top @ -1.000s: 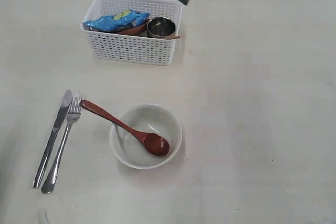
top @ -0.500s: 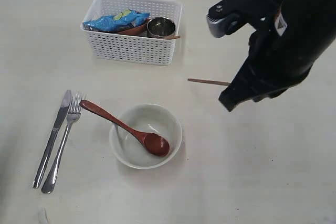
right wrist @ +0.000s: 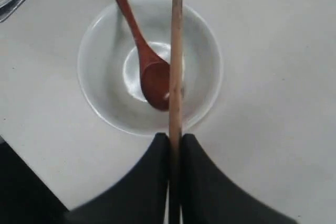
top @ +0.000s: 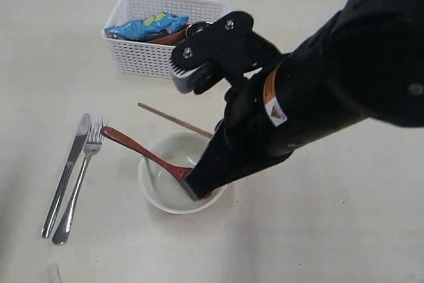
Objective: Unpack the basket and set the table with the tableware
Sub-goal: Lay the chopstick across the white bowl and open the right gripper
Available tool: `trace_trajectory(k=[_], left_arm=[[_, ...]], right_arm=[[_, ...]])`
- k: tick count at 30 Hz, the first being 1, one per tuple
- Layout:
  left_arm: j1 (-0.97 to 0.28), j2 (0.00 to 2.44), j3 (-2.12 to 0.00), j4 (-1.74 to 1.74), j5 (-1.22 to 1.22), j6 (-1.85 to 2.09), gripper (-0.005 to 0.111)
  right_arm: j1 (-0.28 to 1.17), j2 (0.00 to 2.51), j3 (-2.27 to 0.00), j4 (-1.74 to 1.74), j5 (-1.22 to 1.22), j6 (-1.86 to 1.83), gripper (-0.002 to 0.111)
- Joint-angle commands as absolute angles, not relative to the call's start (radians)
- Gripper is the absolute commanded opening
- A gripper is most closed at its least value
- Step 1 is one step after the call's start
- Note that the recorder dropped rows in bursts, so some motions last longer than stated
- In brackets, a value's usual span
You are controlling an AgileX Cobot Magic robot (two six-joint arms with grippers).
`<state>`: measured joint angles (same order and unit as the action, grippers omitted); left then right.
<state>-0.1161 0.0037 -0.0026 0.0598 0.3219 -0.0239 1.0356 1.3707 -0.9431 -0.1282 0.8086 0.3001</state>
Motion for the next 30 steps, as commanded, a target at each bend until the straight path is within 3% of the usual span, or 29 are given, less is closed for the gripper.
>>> trace_trajectory(k=[1,15,28,30], left_arm=[[-0.114,0.000,0.000,0.054,0.320,-0.022,0.000],[-0.114,0.000,0.000,0.054,0.320,-0.022,0.000],[-0.114,0.000,0.000,0.054,0.320,-0.022,0.000],[-0.114,0.000,0.000,0.054,0.320,-0.022,0.000]], right_arm=[[1.084,1.380,-0.870,-0.141,0.672,0.392,0.000],[1.138,1.479,-0.749,-0.211,0.480,0.561,0.000],[1.154,1.531,-0.749,-0.178,0.555,0.488,0.000],[1.154,1.531,-0.749,-0.152,0.555,0.467,0.008]])
